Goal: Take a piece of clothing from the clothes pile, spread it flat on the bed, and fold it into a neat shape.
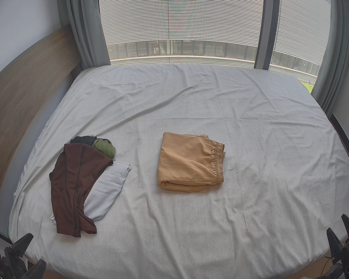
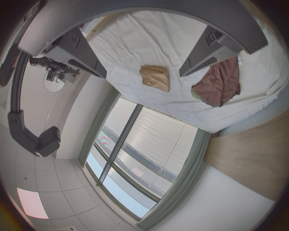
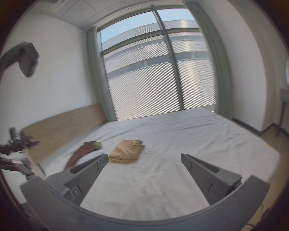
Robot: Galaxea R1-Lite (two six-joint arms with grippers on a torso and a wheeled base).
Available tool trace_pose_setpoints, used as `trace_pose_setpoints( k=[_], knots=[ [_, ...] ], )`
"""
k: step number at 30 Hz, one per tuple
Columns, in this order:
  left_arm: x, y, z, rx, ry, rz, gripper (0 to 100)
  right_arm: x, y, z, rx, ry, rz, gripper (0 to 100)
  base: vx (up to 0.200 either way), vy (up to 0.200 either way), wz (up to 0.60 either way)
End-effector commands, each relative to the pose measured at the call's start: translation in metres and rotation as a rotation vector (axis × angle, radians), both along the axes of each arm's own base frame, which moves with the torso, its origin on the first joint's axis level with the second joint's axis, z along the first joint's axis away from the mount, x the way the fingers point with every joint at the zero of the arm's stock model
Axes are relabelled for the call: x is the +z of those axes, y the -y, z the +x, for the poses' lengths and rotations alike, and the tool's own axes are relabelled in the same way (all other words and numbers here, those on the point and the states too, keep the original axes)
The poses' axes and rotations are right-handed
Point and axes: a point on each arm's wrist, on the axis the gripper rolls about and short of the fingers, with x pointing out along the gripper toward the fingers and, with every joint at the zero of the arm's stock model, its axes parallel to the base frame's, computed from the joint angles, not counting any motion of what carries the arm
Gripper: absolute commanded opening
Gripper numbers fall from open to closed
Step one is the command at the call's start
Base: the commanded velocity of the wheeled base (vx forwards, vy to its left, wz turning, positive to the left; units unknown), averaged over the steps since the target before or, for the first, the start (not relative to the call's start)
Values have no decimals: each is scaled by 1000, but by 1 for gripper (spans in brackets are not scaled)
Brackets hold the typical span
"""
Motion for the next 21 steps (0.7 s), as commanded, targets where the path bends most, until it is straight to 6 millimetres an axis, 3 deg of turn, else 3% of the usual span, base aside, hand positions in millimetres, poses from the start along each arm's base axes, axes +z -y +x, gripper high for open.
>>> trace_pose_setpoints(
  k=[1, 7, 14, 21],
  knots=[
    [-16, -1, -2, 98, 20, 89, 100, -16, 4, -6, -163, -23, -95, 100, 0, 0, 0],
    [-21, -2, -1, 286, 0, 167, 100, -27, 3, -13, -228, -23, -142, 100, 0, 0, 0],
    [-29, -5, 0, 417, -70, 233, 100, -25, 3, -13, -229, -17, -141, 100, 0, 0, 0],
    [-31, -3, -6, 500, 8, 283, 100, -25, 2, -13, -226, -16, -147, 100, 0, 0, 0]
  ],
)
